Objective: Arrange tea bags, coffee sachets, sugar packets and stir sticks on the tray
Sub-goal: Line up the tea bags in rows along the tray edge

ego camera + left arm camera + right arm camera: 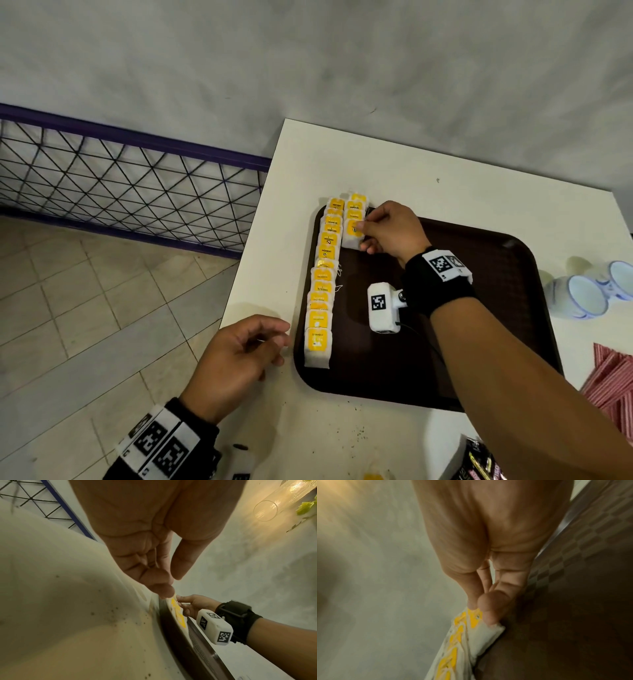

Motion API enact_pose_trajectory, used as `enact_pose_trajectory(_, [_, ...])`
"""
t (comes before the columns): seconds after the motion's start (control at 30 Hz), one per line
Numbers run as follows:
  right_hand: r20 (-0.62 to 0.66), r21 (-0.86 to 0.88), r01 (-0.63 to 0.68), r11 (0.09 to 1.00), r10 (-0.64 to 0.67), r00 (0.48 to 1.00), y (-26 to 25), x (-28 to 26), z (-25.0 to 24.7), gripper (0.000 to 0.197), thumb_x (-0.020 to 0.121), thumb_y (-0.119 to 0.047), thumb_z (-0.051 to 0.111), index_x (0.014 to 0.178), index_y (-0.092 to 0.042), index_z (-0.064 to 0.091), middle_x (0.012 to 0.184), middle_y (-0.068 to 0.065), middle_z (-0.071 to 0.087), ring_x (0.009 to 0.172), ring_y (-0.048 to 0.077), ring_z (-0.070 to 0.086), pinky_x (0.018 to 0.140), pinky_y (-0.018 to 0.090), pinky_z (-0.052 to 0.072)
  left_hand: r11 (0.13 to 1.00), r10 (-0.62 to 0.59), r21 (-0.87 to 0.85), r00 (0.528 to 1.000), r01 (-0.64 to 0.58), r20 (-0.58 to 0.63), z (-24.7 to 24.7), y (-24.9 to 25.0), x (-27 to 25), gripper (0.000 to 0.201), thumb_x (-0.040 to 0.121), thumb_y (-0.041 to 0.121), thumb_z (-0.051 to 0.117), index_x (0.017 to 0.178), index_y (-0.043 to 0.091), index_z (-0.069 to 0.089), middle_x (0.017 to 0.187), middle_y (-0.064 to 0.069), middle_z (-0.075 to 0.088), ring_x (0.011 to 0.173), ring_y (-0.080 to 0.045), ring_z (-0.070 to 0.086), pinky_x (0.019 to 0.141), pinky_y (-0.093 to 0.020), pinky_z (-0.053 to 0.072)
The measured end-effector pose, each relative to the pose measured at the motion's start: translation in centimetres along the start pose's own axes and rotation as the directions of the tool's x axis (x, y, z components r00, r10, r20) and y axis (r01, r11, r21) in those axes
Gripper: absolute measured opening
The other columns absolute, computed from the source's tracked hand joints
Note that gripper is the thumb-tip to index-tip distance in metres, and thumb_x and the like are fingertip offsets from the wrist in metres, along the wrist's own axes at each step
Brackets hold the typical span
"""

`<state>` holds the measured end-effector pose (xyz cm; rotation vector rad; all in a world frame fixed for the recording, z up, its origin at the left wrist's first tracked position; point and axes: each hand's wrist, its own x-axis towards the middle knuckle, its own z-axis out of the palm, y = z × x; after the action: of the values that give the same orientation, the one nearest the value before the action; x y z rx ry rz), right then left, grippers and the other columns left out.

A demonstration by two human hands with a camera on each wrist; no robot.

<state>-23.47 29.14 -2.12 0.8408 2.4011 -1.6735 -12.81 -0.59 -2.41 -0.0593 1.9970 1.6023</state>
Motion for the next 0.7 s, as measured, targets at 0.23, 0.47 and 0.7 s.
enact_pose_trajectory(0.23, [0.057,-0.077,0.045,0.996,-0.040,0.998,2.2,-12.8,-3.5,0.019,0.088,-0.007,0.072,0.101,-0.003,0.059,0.074,0.013,0.060,0.056,0.024,0.065,0.039,0.028,0.043,0.994,0.062,0.083,0.997,-0.066,0.048,-0.4,-0.5,-3.1,0.019,0.092,0.006,0.069,0.100,0.023,0.074,0.092,0.000,0.077,0.071,-0.014,0.072,0.057,-0.019,0.052])
enact_pose_trajectory(0.47, [0.129,-0.152,-0.103,0.983,0.123,0.984,8.4,-26.2,-5.8,0.020,0.085,-0.007,0.076,0.101,-0.011,0.064,0.083,0.011,0.066,0.065,0.027,0.068,0.046,0.031,0.050,0.868,0.089,0.429,0.928,-0.250,0.361,-0.5,-2.8,-8.8,0.035,0.087,0.016,0.078,0.112,0.038,0.068,0.105,0.015,0.069,0.088,-0.008,0.065,0.068,-0.010,0.048])
enact_pose_trajectory(0.7, [0.277,-0.395,-0.052,0.917,0.173,0.945,13.1,-34.3,-5.6,0.038,0.075,-0.028,0.085,0.105,-0.035,0.063,0.094,-0.005,0.062,0.075,0.008,0.062,0.069,0.028,0.056,0.573,-0.132,0.650,0.726,-0.500,0.675,2.9,-4.3,-14.4,0.077,0.073,0.047,0.083,0.139,0.044,0.044,0.130,0.022,0.040,0.099,-0.008,0.060,0.086,-0.031,0.053])
